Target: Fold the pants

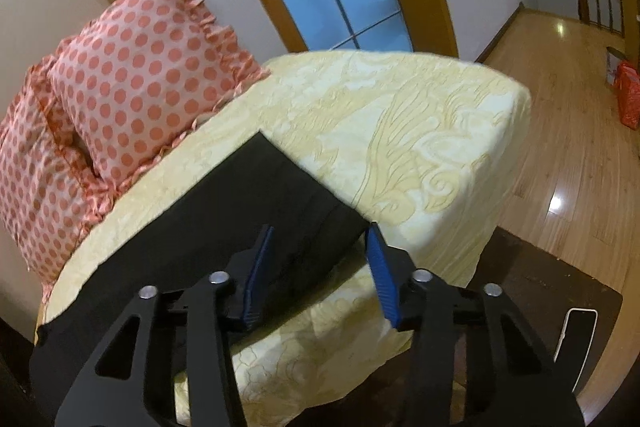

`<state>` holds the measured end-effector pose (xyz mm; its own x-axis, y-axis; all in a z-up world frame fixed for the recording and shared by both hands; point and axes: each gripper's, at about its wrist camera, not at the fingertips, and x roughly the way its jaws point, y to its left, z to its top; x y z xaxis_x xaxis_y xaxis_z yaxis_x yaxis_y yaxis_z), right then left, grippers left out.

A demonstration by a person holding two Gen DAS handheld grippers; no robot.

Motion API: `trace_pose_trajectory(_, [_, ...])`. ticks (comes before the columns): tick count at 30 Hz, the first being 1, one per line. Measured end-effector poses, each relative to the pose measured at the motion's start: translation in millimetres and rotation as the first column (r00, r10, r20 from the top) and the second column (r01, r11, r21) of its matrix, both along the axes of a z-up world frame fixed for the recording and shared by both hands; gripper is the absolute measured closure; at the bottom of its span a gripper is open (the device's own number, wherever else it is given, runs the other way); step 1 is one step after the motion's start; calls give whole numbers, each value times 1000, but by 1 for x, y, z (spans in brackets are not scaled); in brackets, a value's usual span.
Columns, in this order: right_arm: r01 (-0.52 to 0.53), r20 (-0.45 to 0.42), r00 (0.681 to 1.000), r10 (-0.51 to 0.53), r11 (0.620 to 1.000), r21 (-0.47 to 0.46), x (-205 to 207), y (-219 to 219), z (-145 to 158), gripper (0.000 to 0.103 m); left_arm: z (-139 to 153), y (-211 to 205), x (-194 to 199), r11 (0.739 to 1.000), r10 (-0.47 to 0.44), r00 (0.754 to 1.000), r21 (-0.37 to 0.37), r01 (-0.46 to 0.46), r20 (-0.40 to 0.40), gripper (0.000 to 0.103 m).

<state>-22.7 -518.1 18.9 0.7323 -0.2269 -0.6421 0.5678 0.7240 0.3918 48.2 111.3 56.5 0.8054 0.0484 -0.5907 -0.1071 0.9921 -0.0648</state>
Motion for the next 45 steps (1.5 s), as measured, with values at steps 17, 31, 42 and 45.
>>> trace_pose_trajectory(17, [-49,77,996,50,999,-9,7,9,-9,93,-33,-18,13,998,-51,995,-29,48,-88,10])
trace_pose_trajectory(31, [-264,281,916,286,958,-115,37,70,69,97,-43,-32,11,996,-62,996,59,66,-71,2])
trace_pose_trajectory(42, [-848,249,461,852,505,-159,121,311,92,98,-42,-28,13,999,-43,997,19,44,-61,2])
trace_pose_trajectory(45, [-919,134,381,915,390,-55,133,362,49,98,-40,-24,11,999,-50,997,-8,49,-59,2])
